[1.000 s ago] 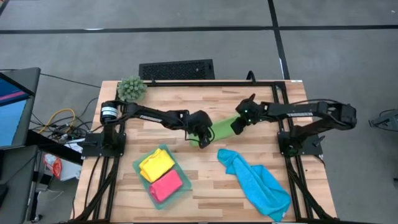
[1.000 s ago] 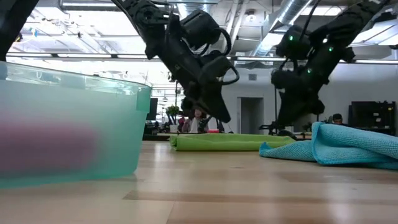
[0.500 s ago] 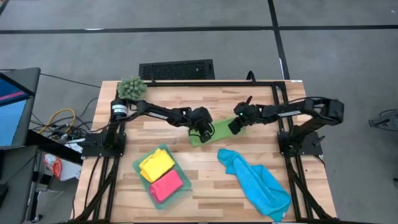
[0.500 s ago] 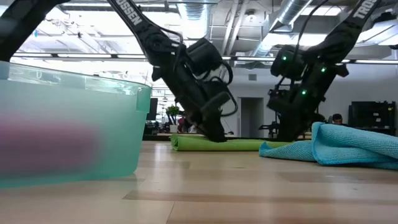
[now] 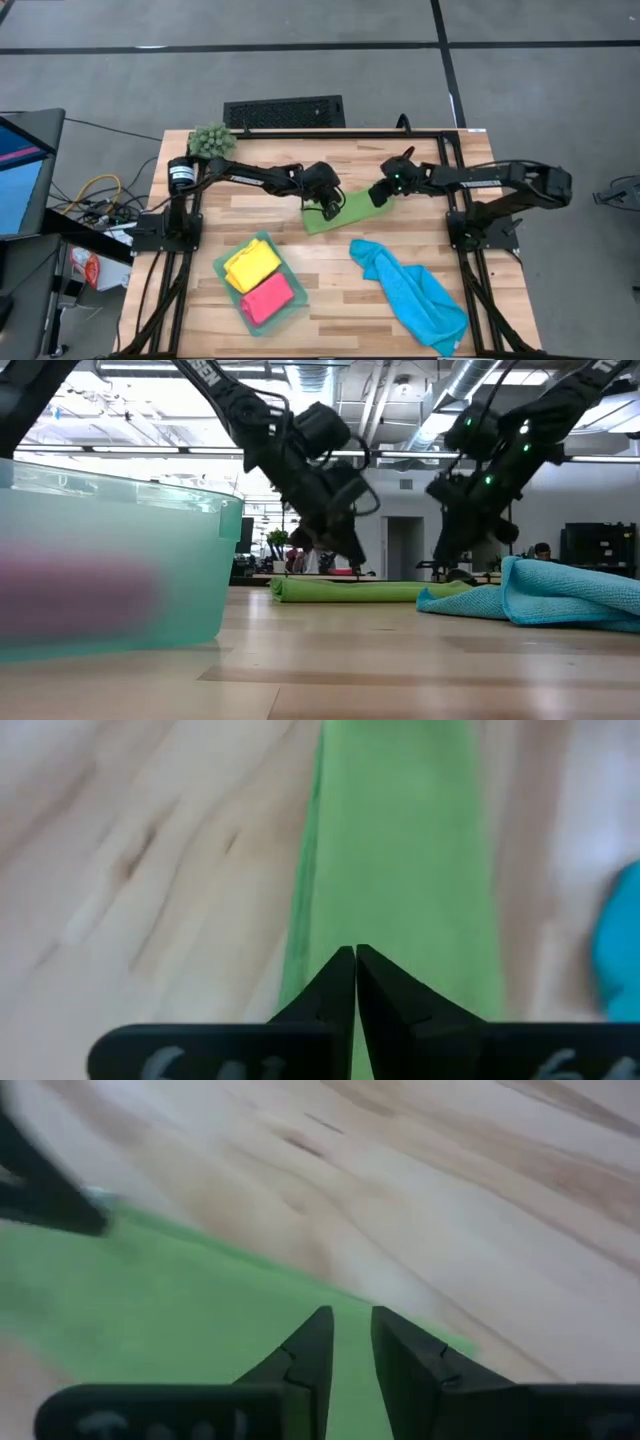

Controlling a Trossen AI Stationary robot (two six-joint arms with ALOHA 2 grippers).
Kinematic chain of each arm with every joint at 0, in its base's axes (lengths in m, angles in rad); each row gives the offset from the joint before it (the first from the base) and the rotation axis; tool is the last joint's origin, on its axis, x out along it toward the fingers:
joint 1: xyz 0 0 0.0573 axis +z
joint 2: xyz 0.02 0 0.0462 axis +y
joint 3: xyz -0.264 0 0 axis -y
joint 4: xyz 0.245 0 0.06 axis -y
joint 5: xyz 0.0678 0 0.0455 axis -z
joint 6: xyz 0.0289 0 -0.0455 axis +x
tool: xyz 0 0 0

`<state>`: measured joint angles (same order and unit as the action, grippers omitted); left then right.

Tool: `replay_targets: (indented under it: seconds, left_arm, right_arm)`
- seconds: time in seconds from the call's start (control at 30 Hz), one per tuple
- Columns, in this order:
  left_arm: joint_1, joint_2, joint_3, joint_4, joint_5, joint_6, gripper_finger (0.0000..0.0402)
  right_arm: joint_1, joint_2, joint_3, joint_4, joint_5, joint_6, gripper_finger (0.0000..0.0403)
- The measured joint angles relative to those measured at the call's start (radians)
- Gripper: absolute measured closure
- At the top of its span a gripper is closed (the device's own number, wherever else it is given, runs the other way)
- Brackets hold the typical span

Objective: Fold microfiber towels
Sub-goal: Fold the green towel

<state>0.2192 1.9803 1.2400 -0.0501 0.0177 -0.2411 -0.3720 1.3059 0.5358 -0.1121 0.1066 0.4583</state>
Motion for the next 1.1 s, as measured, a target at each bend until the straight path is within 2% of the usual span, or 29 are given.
replay_targets:
  seconds: [0.1, 0.27, 0.53, 0.8, 0.93, 1.1]
  left_arm:
    - [-0.003, -0.023, 0.000, 0.051, 0.016, 0.007, 0.0396]
    - [-0.005, 0.003, 0.002, 0.170, 0.151, 0.045, 0.0398]
    - [0.008, 0.103, 0.001, 0.178, 0.148, 0.040, 0.0401]
    - [0.018, 0.133, 0.001, 0.159, 0.122, 0.013, 0.0401]
    - [0.022, 0.130, 0.001, 0.142, 0.122, 0.036, 0.0401]
    - [0.041, 0.099, 0.001, 0.083, 0.172, 0.048, 0.0401]
  right_arm:
    - [0.053, -0.038, 0.001, 0.011, -0.003, 0.011, 0.0305]
    - [0.174, -0.018, 0.002, 0.055, -0.001, 0.005, 0.0305]
    - [0.297, 0.149, 0.001, 0.138, 0.023, 0.014, 0.0305]
    - [0.306, 0.330, 0.009, 0.283, 0.030, 0.140, 0.0305]
    - [0.326, 0.321, 0.007, 0.282, 0.025, 0.163, 0.0305]
    - [0.332, 0.217, 0.000, 0.148, 0.010, 0.182, 0.0305]
